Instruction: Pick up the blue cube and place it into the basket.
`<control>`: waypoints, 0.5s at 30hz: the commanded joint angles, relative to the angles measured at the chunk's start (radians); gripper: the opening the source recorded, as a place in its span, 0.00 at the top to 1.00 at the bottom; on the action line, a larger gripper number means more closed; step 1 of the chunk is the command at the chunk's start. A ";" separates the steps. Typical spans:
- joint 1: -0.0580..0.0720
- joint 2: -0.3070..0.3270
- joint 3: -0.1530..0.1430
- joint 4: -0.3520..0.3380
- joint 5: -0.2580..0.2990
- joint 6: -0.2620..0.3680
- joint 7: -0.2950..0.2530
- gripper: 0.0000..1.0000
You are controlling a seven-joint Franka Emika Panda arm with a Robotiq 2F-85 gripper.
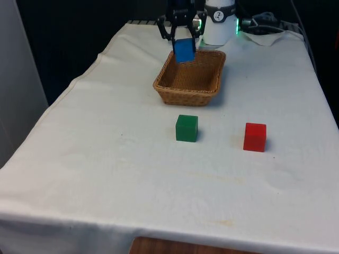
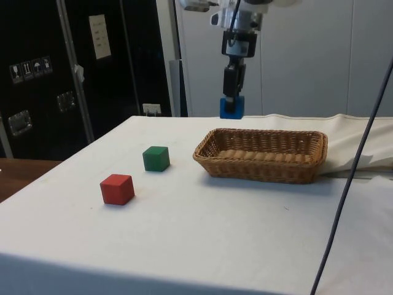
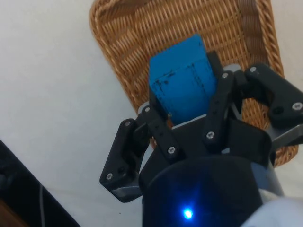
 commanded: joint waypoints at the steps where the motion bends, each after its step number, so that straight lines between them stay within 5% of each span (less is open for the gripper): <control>1: -0.011 0.002 0.003 -0.007 -0.028 0.008 0.016 1.00; 6: -0.011 0.005 -0.001 -0.018 -0.050 0.007 0.018 1.00; 7: -0.001 0.000 -0.006 -0.015 -0.025 -0.001 0.001 1.00; 8: -0.011 0.005 -0.002 -0.021 -0.054 0.007 0.019 1.00; 14: -0.013 0.006 -0.006 -0.039 -0.075 0.010 0.020 1.00; 15: -0.003 0.001 -0.011 -0.036 -0.049 -0.001 0.002 1.00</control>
